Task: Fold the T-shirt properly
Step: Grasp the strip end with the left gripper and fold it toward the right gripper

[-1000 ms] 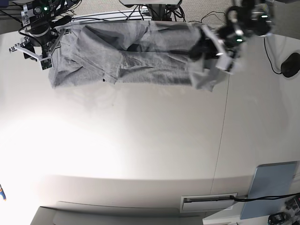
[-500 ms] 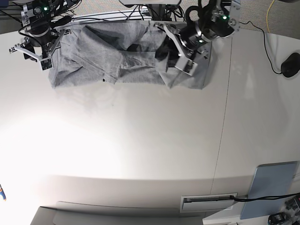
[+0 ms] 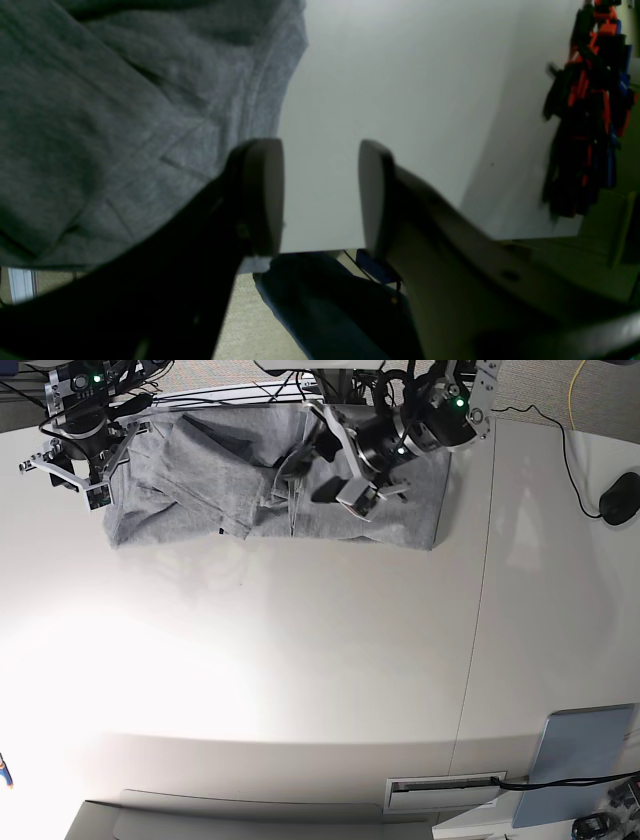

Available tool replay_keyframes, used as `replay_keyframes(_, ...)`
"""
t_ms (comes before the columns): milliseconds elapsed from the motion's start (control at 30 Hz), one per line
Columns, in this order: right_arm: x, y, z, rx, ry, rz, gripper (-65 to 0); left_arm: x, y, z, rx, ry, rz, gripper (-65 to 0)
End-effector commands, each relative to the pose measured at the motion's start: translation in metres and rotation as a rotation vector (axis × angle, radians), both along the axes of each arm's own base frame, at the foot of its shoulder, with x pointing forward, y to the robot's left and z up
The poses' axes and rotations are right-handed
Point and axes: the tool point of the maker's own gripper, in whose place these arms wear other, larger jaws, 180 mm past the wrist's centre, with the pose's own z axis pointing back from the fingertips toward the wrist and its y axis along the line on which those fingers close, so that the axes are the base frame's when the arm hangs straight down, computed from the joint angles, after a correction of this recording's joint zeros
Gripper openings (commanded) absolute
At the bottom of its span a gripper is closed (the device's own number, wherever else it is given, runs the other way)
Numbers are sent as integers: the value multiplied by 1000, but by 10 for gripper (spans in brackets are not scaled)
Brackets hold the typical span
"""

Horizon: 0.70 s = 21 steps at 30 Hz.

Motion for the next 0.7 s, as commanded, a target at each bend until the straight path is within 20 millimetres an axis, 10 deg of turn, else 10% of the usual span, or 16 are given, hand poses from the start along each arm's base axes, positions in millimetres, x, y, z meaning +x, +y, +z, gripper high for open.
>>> replay_keyframes(0,4,-3,9,-24,-28,6,-403,5,4,6,-7,-25,17,-326)
replay_keyframes(333,6,-22,19,-4,-108,-77,-403,26,55,-5,98,-25,143,-345)
replay_keyframes(667,5,-48,-12,520,-130,-170,-343,26,54,-5,99,-25,137,-345)
